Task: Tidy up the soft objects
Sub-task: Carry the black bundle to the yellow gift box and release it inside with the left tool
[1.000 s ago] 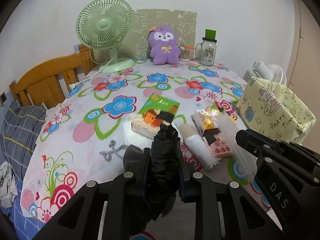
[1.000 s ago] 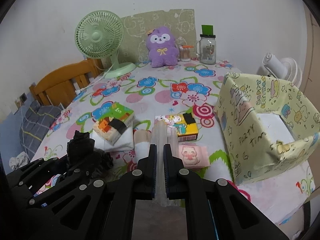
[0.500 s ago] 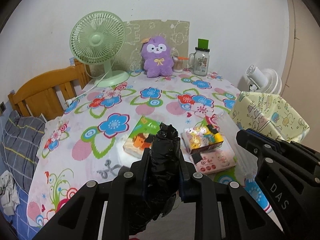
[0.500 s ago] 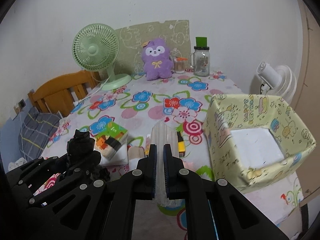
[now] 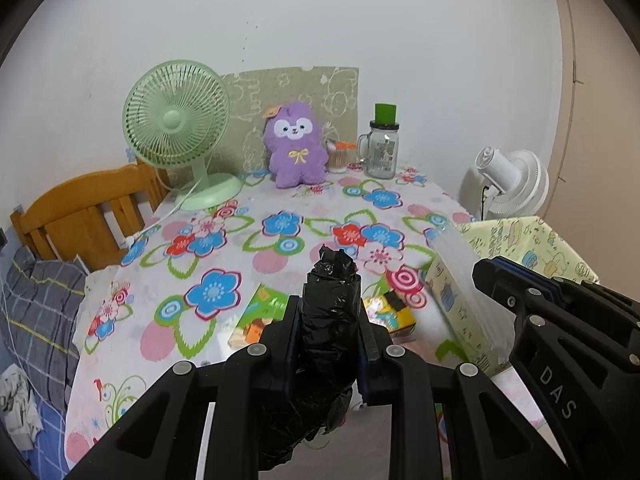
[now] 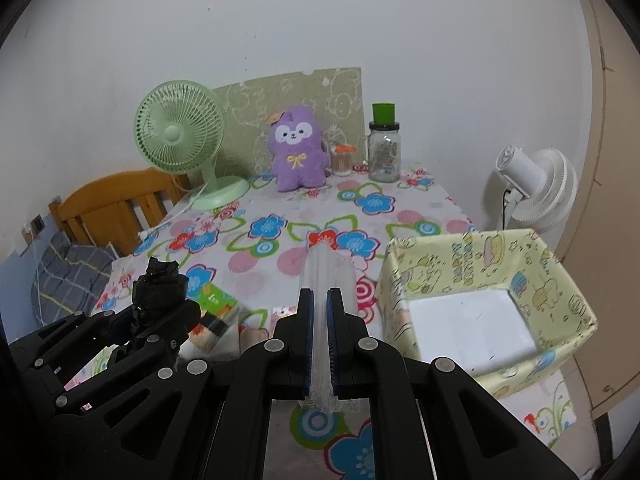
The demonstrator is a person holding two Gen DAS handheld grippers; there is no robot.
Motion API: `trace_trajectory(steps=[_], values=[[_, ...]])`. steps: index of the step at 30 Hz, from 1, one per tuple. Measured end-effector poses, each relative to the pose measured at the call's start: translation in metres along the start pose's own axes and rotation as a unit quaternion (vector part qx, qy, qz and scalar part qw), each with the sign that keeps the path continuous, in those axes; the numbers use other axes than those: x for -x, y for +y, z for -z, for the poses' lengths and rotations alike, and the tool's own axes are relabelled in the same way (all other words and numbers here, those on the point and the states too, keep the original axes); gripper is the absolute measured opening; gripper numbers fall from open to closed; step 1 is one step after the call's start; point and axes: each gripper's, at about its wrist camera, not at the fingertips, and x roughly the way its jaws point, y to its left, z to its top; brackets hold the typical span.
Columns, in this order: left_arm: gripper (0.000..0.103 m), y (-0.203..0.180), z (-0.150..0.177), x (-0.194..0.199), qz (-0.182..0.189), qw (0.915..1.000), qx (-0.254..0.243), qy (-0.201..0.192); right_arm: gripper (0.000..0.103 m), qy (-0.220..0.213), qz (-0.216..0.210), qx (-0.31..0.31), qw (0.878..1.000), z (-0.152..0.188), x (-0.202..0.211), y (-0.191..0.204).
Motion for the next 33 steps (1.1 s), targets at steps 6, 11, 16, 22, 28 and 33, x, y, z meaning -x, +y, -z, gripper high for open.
trace_trajectory(steps=[6,11,16,22,28,33], values=[[0.022,-0.011,-0.012,0.007,0.006,0.9999,-0.006,-0.013,0.009,-0.013,0.004,-0.003,1.000,-0.011,0.009,-0.010],[0.022,-0.022,-0.023,0.010,0.011,0.9996,-0.009,-0.025,0.009,-0.020,0.009,-0.006,1.000,-0.019,0.014,-0.021],[0.022,-0.037,-0.031,0.008,0.020,0.9992,-0.017,-0.030,0.009,-0.025,0.016,-0.011,0.999,-0.025,0.017,-0.037],[0.022,-0.056,-0.037,0.004,0.034,0.9987,-0.021,-0.031,0.009,-0.027,0.028,-0.014,0.999,-0.028,0.019,-0.056],[0.022,-0.076,-0.043,-0.002,0.045,0.9981,-0.029,-0.030,0.009,-0.027,0.037,-0.022,0.999,-0.030,0.019,-0.079],[0.022,-0.092,-0.047,-0.008,0.055,0.9976,-0.033,-0.026,0.009,-0.025,0.043,-0.026,0.998,-0.032,0.018,-0.093]])
